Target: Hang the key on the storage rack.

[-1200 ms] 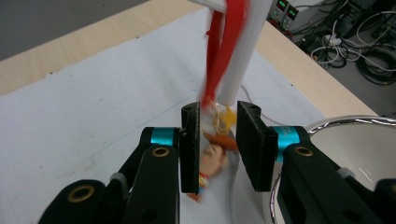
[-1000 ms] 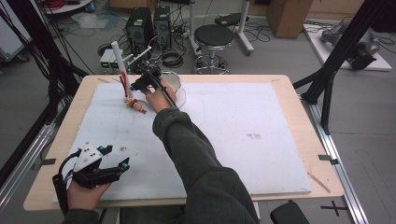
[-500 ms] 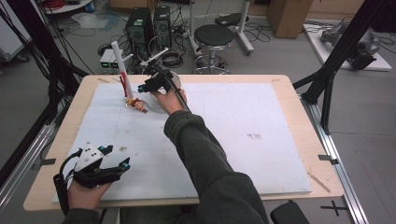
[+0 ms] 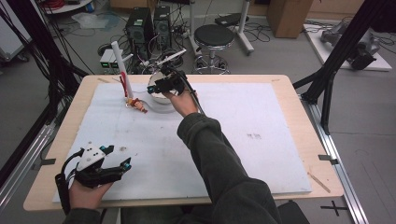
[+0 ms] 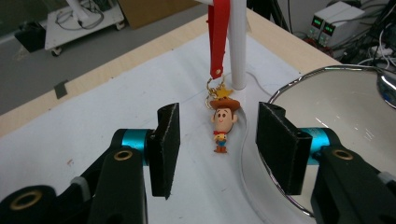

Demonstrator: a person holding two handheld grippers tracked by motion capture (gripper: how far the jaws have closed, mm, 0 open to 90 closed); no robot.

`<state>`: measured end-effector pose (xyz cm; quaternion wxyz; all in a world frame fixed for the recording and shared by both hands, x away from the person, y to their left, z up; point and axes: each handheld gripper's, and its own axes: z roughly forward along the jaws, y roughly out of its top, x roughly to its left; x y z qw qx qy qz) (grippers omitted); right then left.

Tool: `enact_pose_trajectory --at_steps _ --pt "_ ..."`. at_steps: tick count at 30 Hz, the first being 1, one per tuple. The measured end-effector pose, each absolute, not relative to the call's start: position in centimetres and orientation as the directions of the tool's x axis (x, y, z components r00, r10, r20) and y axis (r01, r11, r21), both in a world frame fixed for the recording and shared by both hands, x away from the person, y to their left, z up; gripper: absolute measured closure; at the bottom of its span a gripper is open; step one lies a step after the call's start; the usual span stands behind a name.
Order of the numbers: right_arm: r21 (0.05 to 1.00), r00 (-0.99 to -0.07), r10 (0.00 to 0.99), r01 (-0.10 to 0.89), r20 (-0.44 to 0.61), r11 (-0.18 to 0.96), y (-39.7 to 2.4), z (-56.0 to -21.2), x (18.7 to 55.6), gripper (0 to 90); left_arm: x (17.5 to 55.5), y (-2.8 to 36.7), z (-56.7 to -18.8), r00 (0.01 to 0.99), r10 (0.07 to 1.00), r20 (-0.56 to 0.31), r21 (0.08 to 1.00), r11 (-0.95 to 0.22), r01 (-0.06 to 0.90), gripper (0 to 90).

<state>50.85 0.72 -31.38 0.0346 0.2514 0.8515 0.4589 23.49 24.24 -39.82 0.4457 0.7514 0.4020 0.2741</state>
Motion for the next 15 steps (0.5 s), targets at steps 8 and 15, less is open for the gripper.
enact_pose_trajectory --at_steps 8,15 --pt "0.801 -0.863 0.443 0.436 0.243 0.410 -2.0 -31.5 50.5 41.3 23.5 24.2 -39.9 0.528 0.847 0.054 0.891 -0.280 0.358 25.8" --pt "0.824 -0.862 0.445 0.425 0.242 0.374 -4.4 -31.6 49.6 38.8 23.5 24.2 -39.9 0.527 0.848 0.058 0.889 -0.284 0.359 25.8"
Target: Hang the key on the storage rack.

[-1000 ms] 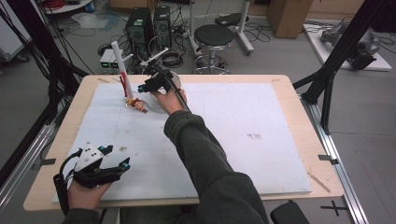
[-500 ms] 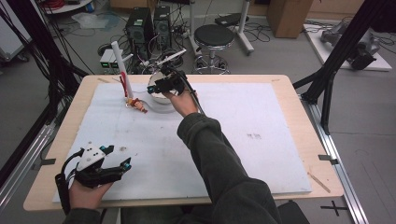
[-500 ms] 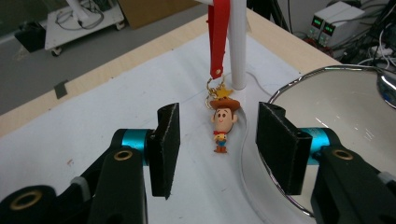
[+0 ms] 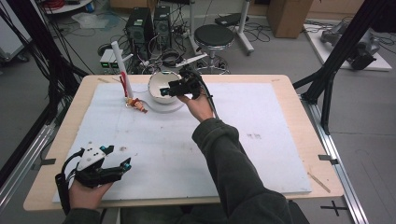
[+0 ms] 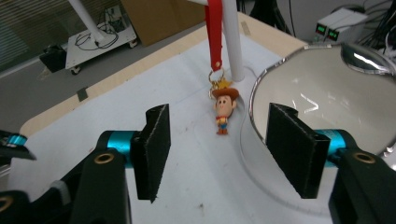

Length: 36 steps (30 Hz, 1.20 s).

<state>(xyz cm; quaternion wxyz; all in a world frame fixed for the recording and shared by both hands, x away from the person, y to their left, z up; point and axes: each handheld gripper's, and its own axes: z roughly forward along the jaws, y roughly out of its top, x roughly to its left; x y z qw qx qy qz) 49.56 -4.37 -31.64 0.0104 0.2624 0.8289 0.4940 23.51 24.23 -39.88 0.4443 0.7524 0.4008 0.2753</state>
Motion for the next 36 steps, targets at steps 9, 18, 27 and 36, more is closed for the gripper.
enact_pose_trajectory --at_steps 9,18,27,36 --pt "0.833 -0.853 0.457 0.431 0.251 0.348 -7.1 -31.9 48.9 34.4 23.6 24.2 -39.9 0.531 0.846 0.058 0.887 -0.287 0.361 25.7" --pt "0.835 -0.852 0.454 0.434 0.259 0.338 -8.5 -31.6 48.3 30.1 23.6 24.2 -39.9 0.529 0.847 0.059 0.886 -0.288 0.362 25.7" --pt "0.836 -0.843 0.466 0.444 0.268 0.321 -10.6 -32.6 47.2 27.5 23.4 24.1 -39.9 0.529 0.846 0.062 0.886 -0.291 0.361 25.7" --pt "0.833 -0.835 0.475 0.456 0.277 0.315 -12.4 -33.3 46.5 23.9 23.3 24.2 -39.9 0.526 0.848 0.058 0.886 -0.286 0.364 25.7"
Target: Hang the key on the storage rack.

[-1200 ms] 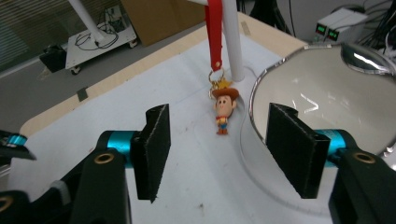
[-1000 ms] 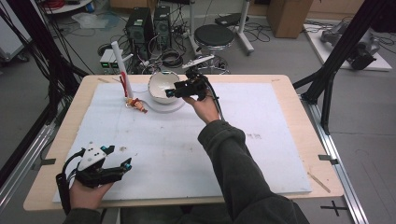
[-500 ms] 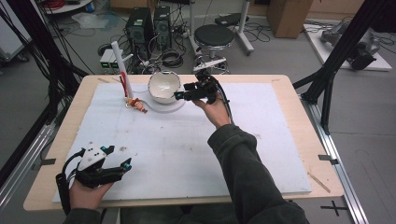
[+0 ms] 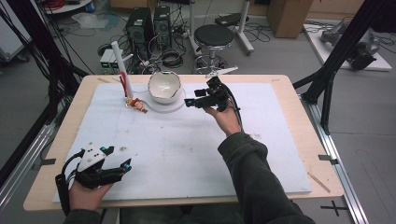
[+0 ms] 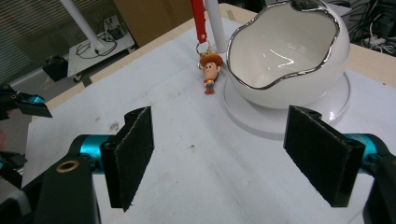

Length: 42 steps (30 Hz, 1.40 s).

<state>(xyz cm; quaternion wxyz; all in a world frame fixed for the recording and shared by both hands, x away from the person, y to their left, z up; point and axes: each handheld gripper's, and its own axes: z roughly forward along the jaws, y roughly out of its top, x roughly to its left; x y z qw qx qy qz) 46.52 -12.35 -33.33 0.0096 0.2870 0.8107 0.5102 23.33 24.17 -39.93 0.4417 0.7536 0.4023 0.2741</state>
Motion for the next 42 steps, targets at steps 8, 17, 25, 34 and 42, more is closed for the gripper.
enact_pose_trajectory --at_steps 8,17,25,34,42 --pt "0.836 -0.834 0.478 0.452 0.273 0.311 -13.8 -33.5 45.7 22.2 23.4 24.2 -40.0 0.527 0.848 0.059 0.885 -0.289 0.366 25.7" --pt "0.838 -0.831 0.489 0.450 0.267 0.307 -15.3 -34.1 44.9 20.5 23.4 24.2 -40.0 0.523 0.850 0.054 0.886 -0.283 0.368 25.7" --pt "0.843 -0.827 0.493 0.450 0.269 0.295 -17.0 -34.4 44.4 19.1 23.4 24.3 -40.0 0.525 0.849 0.054 0.884 -0.286 0.371 25.7" --pt "0.844 -0.819 0.510 0.452 0.263 0.289 -18.7 -34.7 43.6 17.5 23.4 24.2 -40.0 0.523 0.851 0.049 0.884 -0.280 0.374 25.7" --pt "0.843 -0.812 0.526 0.453 0.255 0.290 -19.8 -34.9 42.9 15.8 23.4 24.3 -40.1 0.523 0.851 0.046 0.884 -0.278 0.375 25.7"
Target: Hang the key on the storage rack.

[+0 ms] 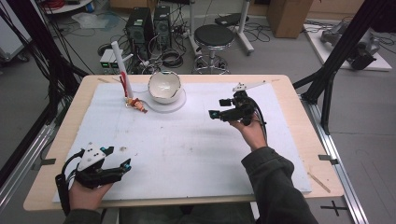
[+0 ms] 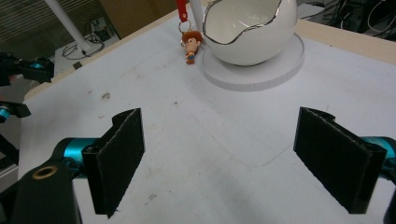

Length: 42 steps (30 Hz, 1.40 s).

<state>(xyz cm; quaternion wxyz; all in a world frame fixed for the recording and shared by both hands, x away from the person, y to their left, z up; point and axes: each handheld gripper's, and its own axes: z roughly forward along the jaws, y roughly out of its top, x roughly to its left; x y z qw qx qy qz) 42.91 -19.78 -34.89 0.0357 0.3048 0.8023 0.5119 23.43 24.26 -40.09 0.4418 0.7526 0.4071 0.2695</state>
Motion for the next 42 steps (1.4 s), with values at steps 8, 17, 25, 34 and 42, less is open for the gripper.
enact_pose_trajectory --at_steps 8,17,25,34,42 --pt "0.845 -0.806 0.536 0.453 0.251 0.284 -20.9 -35.3 42.3 13.4 23.4 24.3 -40.1 0.521 0.853 0.043 0.884 -0.275 0.378 25.8" --pt "0.850 -0.797 0.549 0.453 0.251 0.269 -22.2 -35.7 41.4 12.8 23.5 24.4 -40.1 0.516 0.855 0.045 0.883 -0.275 0.379 25.8" --pt "0.845 -0.788 0.563 0.461 0.250 0.270 -23.7 -36.2 40.4 12.5 23.5 24.4 -40.1 0.516 0.855 0.042 0.884 -0.273 0.380 25.8" --pt "0.851 -0.779 0.579 0.457 0.242 0.259 -25.3 -36.8 39.1 12.5 23.5 24.3 -40.2 0.517 0.855 0.043 0.882 -0.276 0.383 25.8" --pt "0.854 -0.768 0.591 0.462 0.248 0.241 -26.7 -37.6 38.3 12.4 23.5 24.3 -40.2 0.514 0.857 0.040 0.882 -0.272 0.384 25.7"
